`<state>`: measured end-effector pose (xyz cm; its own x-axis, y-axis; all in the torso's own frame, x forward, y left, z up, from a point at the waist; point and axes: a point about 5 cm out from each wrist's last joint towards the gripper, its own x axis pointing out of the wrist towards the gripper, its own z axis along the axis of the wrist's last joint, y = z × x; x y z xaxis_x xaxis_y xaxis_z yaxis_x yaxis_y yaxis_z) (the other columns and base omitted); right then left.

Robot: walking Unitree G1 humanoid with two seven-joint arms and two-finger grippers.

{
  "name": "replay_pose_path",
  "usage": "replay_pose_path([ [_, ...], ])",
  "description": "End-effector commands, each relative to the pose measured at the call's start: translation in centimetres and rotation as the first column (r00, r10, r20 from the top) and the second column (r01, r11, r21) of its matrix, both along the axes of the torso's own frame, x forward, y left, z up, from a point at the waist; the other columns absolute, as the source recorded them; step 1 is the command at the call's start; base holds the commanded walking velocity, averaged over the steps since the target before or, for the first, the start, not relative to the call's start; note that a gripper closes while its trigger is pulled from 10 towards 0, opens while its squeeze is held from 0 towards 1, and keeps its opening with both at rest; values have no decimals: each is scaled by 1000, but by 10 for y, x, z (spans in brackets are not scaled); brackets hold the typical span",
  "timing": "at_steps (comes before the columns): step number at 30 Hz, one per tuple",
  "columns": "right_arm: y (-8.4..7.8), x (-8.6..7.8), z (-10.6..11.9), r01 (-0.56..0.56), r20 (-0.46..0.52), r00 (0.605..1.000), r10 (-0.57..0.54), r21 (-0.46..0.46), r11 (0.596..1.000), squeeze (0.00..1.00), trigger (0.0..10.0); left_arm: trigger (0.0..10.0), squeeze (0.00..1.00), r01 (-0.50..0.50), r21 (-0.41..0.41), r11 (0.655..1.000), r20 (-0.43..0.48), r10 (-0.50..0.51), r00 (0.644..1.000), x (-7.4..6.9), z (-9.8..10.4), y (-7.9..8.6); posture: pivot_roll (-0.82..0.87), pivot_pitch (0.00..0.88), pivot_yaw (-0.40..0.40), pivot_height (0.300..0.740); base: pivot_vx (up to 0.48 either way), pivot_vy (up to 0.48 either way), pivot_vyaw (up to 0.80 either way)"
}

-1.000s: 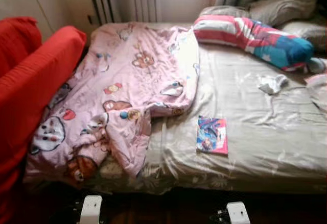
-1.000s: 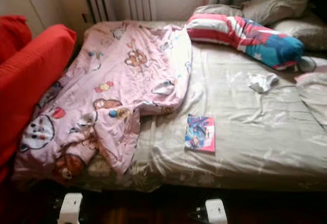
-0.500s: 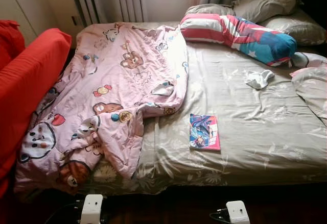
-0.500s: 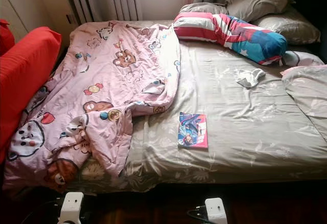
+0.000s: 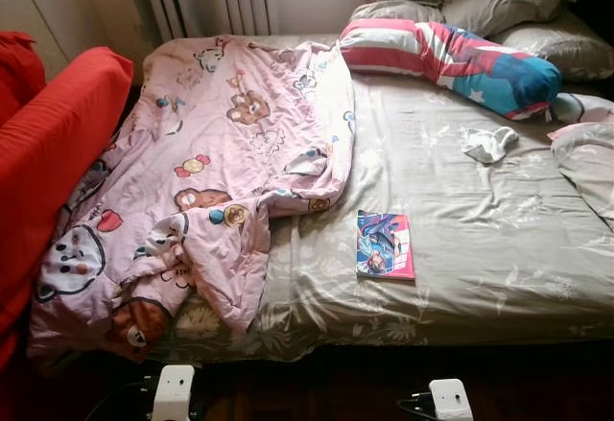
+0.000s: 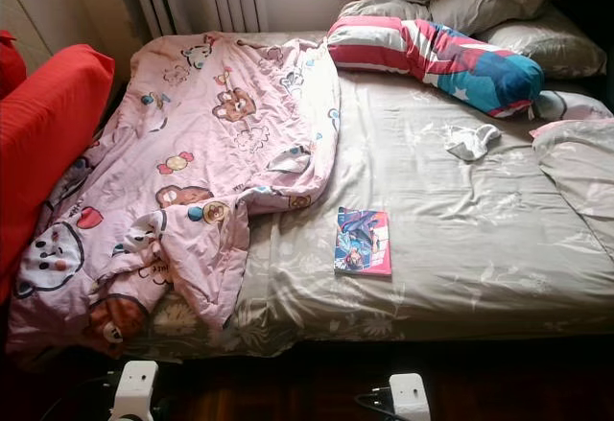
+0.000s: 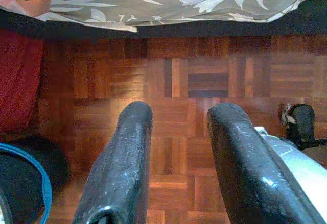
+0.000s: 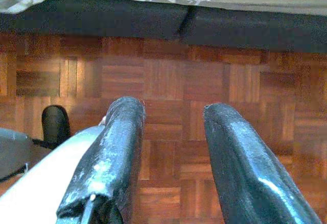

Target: Clean up the room

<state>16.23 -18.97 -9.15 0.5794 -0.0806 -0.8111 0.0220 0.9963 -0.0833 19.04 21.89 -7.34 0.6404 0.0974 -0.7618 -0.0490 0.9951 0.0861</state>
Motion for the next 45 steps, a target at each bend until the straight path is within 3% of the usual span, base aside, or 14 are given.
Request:
replay_pose_path([
  [1,0,-6,-3,27,-17,999,-27,17,999,0,10000,10000,0,-7,-7,1000,-11,7,1000,-2,-1,1,-47,119,37,740,0,0,-788],
  [5,-2,-6,-2,21,-11,1000,-21,6,1000,0,10000,10000,0,-8,-8,1000,-11,8,1000,-2,-1,0,-46,121,36,740,0,0,-747],
  [26,-1,-1,0,17,7,1000,-17,5,1000,0,10000,10000,0,-16,-10,1000,-10,16,1000,-3,-1,2,-43,126,35,740,0,0,0],
  [34,-11,-4,0,25,4,1000,-25,-10,1000,0,10000,10000,0,-20,-10,1000,-15,20,1000,-4,-2,2,-42,125,34,740,0,0,-442],
  [45,-2,-1,0,11,10,1000,-11,-9,1000,0,10000,10000,0,-18,-9,1000,-18,18,1000,-5,-2,2,-41,127,33,740,22,0,0],
])
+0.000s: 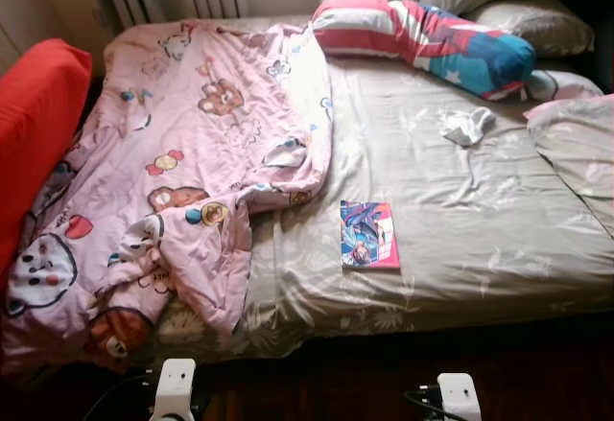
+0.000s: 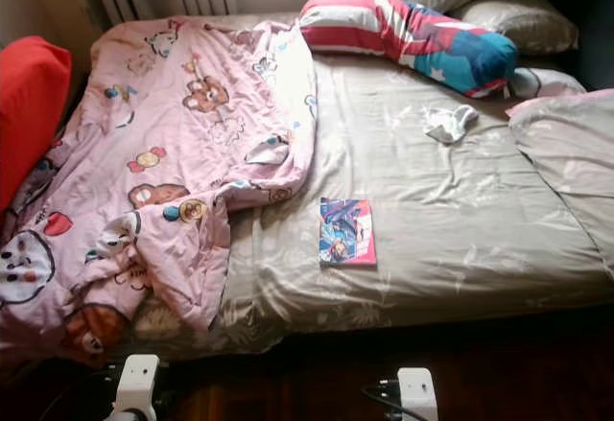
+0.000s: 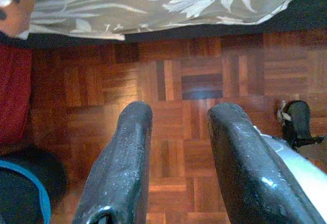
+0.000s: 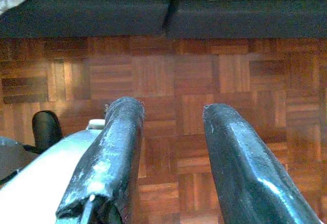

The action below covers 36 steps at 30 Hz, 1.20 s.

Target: Clean up the room

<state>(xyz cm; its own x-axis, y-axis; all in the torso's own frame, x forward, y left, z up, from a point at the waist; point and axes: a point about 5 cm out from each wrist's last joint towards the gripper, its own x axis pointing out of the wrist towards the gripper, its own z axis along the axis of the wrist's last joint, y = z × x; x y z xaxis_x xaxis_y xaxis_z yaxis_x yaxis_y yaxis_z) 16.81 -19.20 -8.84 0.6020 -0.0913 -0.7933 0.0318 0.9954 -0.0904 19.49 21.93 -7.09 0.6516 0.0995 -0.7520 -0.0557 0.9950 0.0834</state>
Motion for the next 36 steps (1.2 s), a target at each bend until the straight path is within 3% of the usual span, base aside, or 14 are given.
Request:
replay_pose_path([
  [1,0,-7,-3,4,-19,1000,-4,-1,1000,0,10000,10000,0,-13,-7,1000,-34,13,999,-10,-5,2,-41,127,33,740,244,0,0],
  [27,-1,-7,-3,5,-17,1000,-5,-4,1000,0,10000,10000,0,3,10,1000,-25,-3,1000,-8,-4,2,-38,131,34,740,274,0,0],
  [33,0,-3,0,12,13,1000,-12,3,1000,0,10000,10000,0,10,7,1000,38,-10,999,8,5,1,-39,132,33,740,0,0,0],
  [36,-3,11,7,26,73,997,-27,10,1000,0,10000,10000,0,9,0,1000,103,-9,995,22,14,-1,-36,133,32,740,0,0,0],
])
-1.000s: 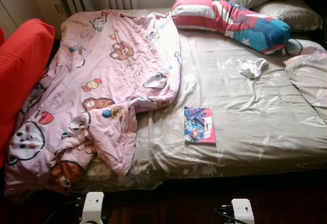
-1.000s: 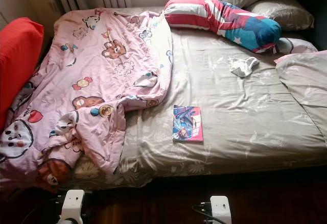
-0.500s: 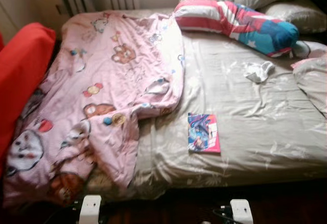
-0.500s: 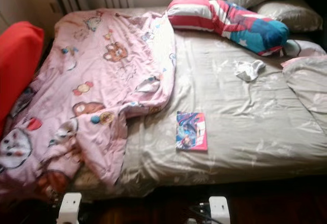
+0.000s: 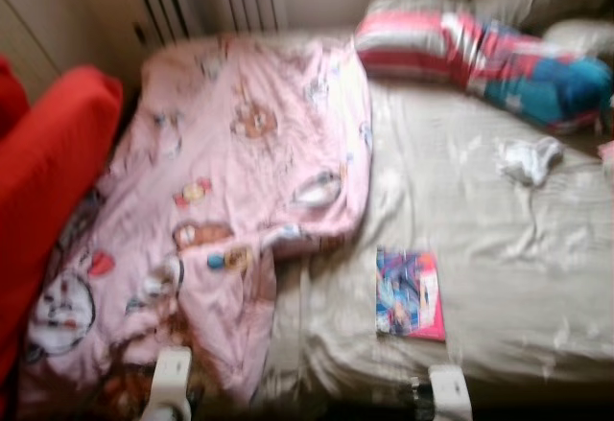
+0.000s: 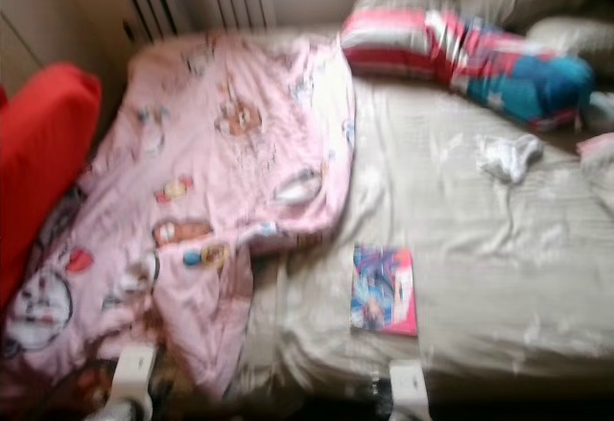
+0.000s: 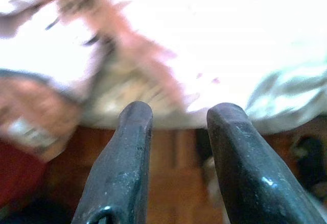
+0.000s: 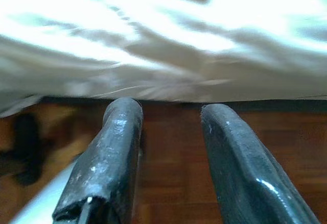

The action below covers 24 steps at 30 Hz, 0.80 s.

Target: Clean up the room

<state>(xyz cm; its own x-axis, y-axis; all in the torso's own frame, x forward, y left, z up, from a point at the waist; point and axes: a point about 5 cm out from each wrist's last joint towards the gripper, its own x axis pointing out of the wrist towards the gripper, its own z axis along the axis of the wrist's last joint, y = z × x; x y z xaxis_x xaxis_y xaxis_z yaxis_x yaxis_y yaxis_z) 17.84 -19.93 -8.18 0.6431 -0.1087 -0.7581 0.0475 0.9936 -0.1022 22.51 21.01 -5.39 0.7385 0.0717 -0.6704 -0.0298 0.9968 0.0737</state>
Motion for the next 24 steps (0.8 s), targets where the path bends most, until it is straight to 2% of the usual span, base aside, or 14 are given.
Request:
replay_pose_path([
  [1,2,14,8,21,74,997,-23,33,999,0,10000,10000,0,-28,-8,1000,36,28,999,1,4,8,-39,137,31,740,0,0,0],
  [2,1,33,20,18,164,986,-25,42,999,0,10000,10000,0,-25,-23,999,118,28,993,16,15,6,-42,138,29,740,0,0,0],
  [5,-1,52,34,0,260,966,-9,34,999,0,10000,10000,0,-15,-36,999,210,22,977,30,28,4,-39,139,26,740,0,0,0],
  [7,-3,75,56,11,397,917,-33,58,998,0,10000,10000,0,-6,-49,999,308,21,951,45,44,3,-37,141,25,740,0,0,0],
  [11,-4,103,92,-38,603,798,0,50,998,0,10000,10000,0,22,-61,998,446,7,895,57,64,0,-54,140,21,740,0,0,0],
  [13,-3,107,102,-51,650,760,8,47,998,0,10000,10000,0,21,-68,997,465,13,885,57,66,-1,-58,139,17,740,0,0,0],
  [16,-2,107,106,-63,677,735,23,34,997,0,10000,10000,0,21,-70,997,509,18,860,55,70,-1,-57,138,11,740,0,0,0],
  [24,1,97,97,-49,648,762,13,37,998,0,10000,10000,0,60,-80,995,564,-4,826,63,82,-14,-61,129,9,740,0,0,0],
])
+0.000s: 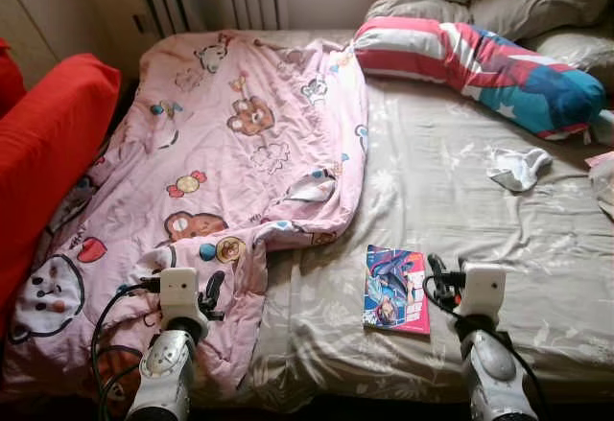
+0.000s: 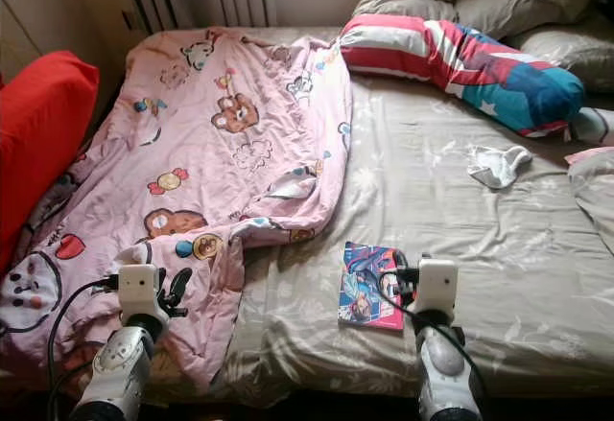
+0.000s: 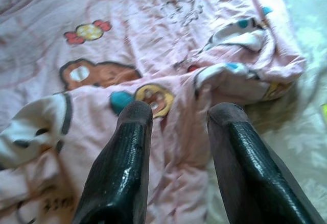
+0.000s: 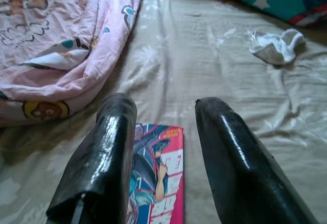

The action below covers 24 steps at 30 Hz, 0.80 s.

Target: Clean up the room

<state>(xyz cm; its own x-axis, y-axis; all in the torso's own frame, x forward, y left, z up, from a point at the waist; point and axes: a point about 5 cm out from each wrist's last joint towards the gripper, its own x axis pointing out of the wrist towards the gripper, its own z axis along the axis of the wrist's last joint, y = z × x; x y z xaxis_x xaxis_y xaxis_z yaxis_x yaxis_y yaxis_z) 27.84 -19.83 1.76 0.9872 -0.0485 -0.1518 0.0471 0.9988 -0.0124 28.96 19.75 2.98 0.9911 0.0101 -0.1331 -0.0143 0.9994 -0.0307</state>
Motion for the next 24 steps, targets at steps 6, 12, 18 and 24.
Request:
replay_pose_path([
  [6,3,0,-1,7,-25,1000,-7,-4,1000,0,10000,10000,0,26,-12,1000,6,-26,1000,4,4,-7,-67,121,12,716,0,0,0],
  [12,2,2,0,17,-36,999,-17,-11,1000,0,10000,10000,0,33,-9,999,-3,-33,999,1,2,-8,-67,116,14,671,0,0,0],
  [18,1,-1,-1,34,-29,999,-34,-7,999,0,10000,10000,0,39,-13,999,-5,-39,999,0,1,-7,-62,110,16,657,0,0,0],
  [24,3,-1,-2,31,-41,999,-32,-8,999,0,10000,10000,0,47,-8,999,-4,-47,999,0,2,-7,-60,107,17,657,0,0,0],
])
